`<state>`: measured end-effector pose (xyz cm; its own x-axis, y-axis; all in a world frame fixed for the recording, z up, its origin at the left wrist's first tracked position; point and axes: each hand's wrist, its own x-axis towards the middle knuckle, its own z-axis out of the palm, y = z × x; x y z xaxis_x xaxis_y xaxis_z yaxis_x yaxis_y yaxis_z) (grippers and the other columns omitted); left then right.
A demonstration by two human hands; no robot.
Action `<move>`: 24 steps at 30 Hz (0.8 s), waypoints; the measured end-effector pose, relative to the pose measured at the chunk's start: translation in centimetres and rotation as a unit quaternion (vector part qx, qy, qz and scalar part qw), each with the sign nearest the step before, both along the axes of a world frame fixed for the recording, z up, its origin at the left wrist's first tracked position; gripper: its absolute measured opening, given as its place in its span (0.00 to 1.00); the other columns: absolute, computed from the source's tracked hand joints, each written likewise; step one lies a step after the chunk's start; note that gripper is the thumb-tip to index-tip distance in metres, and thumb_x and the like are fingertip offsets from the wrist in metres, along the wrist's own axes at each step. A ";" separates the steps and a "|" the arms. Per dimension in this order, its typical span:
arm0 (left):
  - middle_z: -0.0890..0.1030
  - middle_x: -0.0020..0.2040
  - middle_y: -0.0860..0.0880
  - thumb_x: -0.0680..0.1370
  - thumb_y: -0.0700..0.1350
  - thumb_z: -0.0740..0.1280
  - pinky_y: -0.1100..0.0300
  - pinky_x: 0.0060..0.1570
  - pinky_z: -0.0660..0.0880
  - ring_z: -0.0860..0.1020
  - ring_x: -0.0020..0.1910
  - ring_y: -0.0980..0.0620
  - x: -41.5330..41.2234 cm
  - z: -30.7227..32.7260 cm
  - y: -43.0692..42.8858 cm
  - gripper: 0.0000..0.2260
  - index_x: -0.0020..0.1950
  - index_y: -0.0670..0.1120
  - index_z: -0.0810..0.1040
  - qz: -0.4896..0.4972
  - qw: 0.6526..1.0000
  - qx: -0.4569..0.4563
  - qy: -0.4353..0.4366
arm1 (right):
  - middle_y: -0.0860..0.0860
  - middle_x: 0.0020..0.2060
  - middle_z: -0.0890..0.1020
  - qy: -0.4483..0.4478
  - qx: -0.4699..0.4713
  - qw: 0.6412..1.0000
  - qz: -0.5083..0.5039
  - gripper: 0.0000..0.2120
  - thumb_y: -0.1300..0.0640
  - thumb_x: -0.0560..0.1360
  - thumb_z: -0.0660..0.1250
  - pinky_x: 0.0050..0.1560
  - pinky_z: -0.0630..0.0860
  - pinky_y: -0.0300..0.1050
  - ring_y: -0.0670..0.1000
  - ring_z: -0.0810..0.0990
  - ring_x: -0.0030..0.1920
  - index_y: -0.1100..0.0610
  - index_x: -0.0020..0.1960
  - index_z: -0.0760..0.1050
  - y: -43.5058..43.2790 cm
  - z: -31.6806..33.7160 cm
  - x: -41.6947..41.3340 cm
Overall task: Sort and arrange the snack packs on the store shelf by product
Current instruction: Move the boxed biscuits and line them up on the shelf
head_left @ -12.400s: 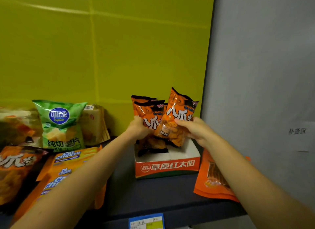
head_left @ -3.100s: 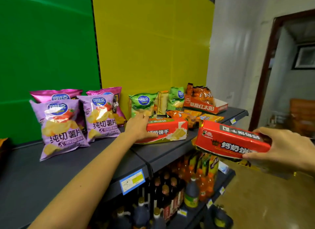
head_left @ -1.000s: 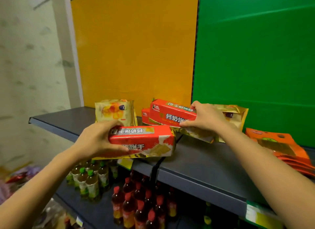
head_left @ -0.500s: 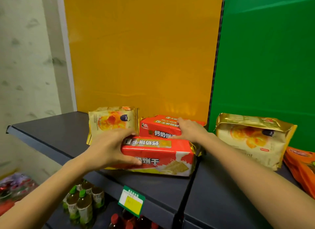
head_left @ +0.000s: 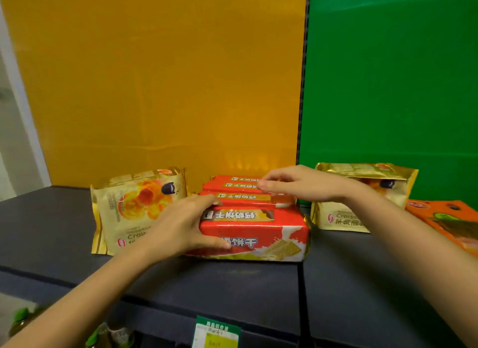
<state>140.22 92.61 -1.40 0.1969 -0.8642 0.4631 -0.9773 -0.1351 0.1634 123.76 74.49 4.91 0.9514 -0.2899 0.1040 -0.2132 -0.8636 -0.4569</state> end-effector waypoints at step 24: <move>0.61 0.74 0.43 0.74 0.53 0.66 0.51 0.72 0.57 0.58 0.73 0.46 3.4 -3.4 -2.3 0.34 0.74 0.41 0.56 0.081 0.980 -0.103 0.153 | 0.40 0.64 0.68 -0.157 0.245 0.932 -0.215 0.33 0.50 0.74 0.66 0.60 0.69 0.32 0.41 0.70 0.62 0.50 0.73 0.54 2.1 -9.8 -2.1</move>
